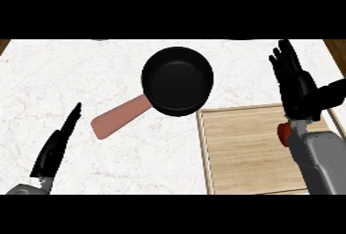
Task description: Pick the bell pepper from the tray and place it in the pot
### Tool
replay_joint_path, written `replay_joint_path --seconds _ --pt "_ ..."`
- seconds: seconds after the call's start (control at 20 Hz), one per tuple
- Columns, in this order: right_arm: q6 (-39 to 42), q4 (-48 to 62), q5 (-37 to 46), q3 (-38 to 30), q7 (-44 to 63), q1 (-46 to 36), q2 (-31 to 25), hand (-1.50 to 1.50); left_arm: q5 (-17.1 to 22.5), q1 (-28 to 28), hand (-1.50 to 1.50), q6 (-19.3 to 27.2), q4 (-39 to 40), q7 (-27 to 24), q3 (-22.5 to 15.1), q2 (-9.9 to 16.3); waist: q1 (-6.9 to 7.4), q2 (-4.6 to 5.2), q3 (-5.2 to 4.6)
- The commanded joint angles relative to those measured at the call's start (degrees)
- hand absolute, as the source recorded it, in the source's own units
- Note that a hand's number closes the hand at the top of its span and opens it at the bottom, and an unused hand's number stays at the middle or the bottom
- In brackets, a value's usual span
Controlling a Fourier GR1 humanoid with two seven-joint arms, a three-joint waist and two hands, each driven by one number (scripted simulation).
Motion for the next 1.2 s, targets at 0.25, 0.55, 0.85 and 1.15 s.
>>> replay_joint_path --seconds 0.25,0.55,0.85,1.15 --pt "-0.2 -1.6 9.3 5.9 11.6 13.2 -8.4 1.50 9.5 -2.2 0.00 -8.0 1.7 8.2 -0.3 -7.0 -2.32 -3.15 0.41" --pt "-28.9 -7.4 26.5 -1.1 -7.3 14.6 -6.2 -1.50 11.3 0.3 0.00 -9.2 0.4 9.2 -1.1 -7.9 -3.24 -3.64 0.63" --pt "-28.2 -28.5 36.0 5.4 8.2 24.6 -7.6 -1.50 11.1 -4.9 0.00 -11.4 2.8 11.7 -0.1 -9.8 -1.22 -3.17 0.47" --pt "-15.5 -34.0 37.4 4.4 35.9 23.0 -14.4 -1.50 11.2 -3.7 0.00 -12.6 0.5 12.6 0.2 -7.9 -0.70 -3.14 0.35"
